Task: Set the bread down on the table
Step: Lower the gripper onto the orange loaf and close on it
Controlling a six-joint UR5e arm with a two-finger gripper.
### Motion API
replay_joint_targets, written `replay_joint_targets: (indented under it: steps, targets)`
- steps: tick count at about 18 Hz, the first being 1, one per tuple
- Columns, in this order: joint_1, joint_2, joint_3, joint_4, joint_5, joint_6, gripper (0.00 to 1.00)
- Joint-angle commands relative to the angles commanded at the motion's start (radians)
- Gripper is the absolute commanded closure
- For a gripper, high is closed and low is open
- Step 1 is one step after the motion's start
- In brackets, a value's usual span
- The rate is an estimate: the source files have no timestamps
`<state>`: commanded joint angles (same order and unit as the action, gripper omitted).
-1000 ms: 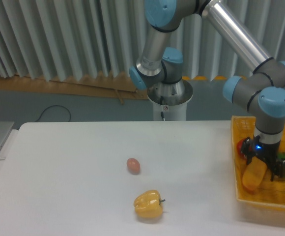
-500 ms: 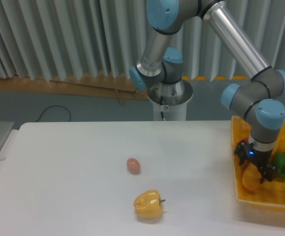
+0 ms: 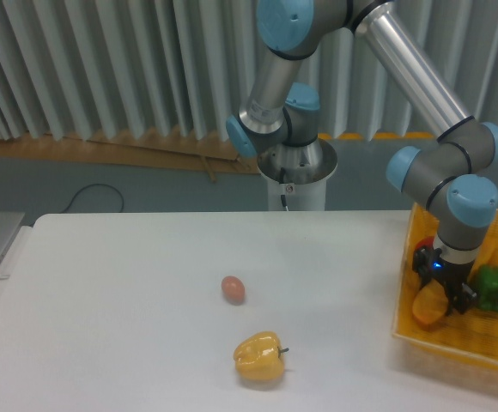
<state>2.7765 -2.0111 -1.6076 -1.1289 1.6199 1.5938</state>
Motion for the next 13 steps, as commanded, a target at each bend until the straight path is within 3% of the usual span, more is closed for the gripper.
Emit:
replay_joint_targets:
  steps: [1,4,13]
  targets:
    - [0.0,0.005,0.002,-0.005,0.0,-0.002,0.54]
    - [0.002,0.011,0.014,-0.026,-0.002,-0.011,0.56]
    - [0.006,0.04,0.054,-0.124,-0.07,-0.035,0.56]
